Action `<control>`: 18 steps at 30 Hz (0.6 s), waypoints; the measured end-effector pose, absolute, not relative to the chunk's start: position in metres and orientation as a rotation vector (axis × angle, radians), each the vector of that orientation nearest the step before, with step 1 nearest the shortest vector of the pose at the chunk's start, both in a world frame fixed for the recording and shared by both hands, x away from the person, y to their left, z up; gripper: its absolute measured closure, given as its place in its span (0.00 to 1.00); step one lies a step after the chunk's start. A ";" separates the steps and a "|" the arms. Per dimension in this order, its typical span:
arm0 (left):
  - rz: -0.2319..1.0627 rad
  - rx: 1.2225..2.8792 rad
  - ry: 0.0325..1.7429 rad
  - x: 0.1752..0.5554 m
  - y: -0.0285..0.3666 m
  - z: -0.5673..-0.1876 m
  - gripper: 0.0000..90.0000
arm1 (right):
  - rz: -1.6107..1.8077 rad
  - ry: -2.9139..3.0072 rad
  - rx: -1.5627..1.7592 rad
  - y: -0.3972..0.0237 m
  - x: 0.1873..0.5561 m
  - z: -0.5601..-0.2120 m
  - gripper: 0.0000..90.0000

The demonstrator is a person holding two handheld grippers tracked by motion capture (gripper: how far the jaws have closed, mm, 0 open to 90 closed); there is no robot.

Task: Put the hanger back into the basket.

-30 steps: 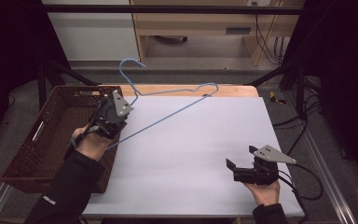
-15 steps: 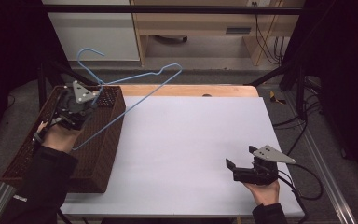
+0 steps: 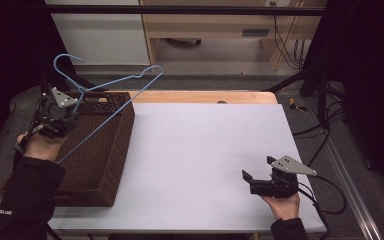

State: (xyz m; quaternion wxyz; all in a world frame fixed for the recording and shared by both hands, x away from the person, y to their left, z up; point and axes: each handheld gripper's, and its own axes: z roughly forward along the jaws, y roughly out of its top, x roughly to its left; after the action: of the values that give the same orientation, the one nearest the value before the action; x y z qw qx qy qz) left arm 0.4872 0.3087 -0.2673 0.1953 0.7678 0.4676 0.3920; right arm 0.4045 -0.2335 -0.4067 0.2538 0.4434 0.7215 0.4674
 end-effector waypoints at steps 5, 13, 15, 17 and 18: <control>1.099 2.159 1.351 0.487 0.324 -0.276 0.96 | 1.272 1.963 1.205 -0.233 0.405 -0.407 0.04; 1.096 2.161 1.420 0.485 0.347 -0.292 0.96 | 1.267 1.967 1.205 -0.233 0.405 -0.407 0.05; 1.106 2.165 1.438 0.486 0.352 -0.295 0.96 | 1.269 1.967 1.208 -0.232 0.405 -0.408 0.05; 1.108 2.154 1.464 0.487 0.357 -0.300 0.96 | 1.269 1.967 1.206 -0.232 0.405 -0.408 0.05; 1.103 2.160 1.471 0.487 0.359 -0.300 0.96 | 1.268 1.967 1.206 -0.232 0.405 -0.408 0.05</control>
State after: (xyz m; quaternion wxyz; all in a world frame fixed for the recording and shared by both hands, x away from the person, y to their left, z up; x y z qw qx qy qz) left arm 0.4870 0.3593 -0.3005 0.1517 0.7527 0.5125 0.3844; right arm 0.4052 -0.2322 -0.4078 0.2515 0.4433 0.7231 0.4662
